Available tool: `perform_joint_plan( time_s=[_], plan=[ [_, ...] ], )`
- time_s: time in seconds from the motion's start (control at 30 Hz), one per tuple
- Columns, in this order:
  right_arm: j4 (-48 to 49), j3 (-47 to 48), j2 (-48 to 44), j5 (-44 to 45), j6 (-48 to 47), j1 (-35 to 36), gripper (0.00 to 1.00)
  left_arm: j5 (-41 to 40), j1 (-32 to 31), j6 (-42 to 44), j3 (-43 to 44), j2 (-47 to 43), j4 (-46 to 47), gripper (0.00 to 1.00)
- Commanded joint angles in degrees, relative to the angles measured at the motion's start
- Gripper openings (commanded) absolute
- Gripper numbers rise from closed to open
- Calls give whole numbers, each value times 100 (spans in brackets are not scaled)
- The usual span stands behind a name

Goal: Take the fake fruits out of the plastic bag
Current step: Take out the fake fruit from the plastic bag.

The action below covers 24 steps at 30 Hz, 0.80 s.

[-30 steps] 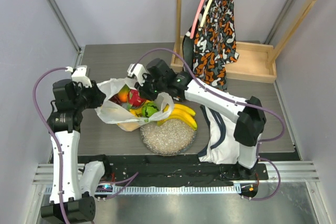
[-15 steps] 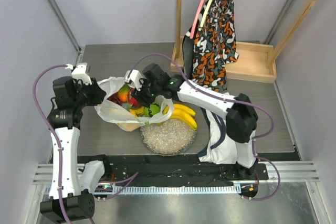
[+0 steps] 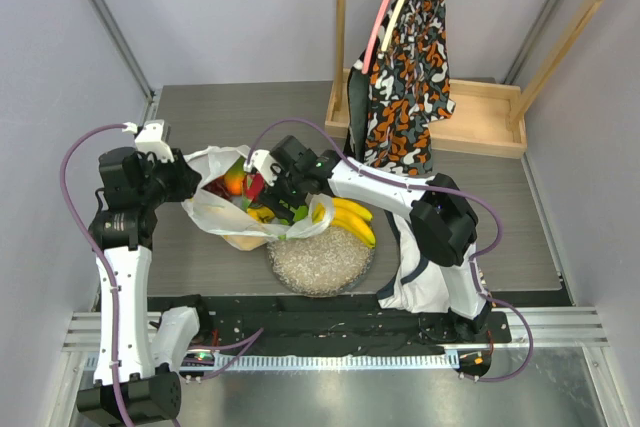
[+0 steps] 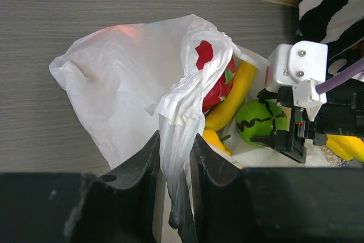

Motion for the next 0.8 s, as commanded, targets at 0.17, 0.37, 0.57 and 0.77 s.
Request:
perform_joint_plan(
  time_s=[0.17,0.37,0.57,0.77],
  plan=[
    [-180,293,-120,14,-378,-8,43,43,33,-30,160,68,241,27],
    [-154,662,-675,-390,-432,1,26,43,24,-74,98,86,355,27],
    [-223,803,-1254,-610,-238,-8,25,52,33,-66,133,147,382,27],
    [-355,138,-2694,-1575,-650,-271,25,78,33,-92,195,288,443,27]
  ],
)
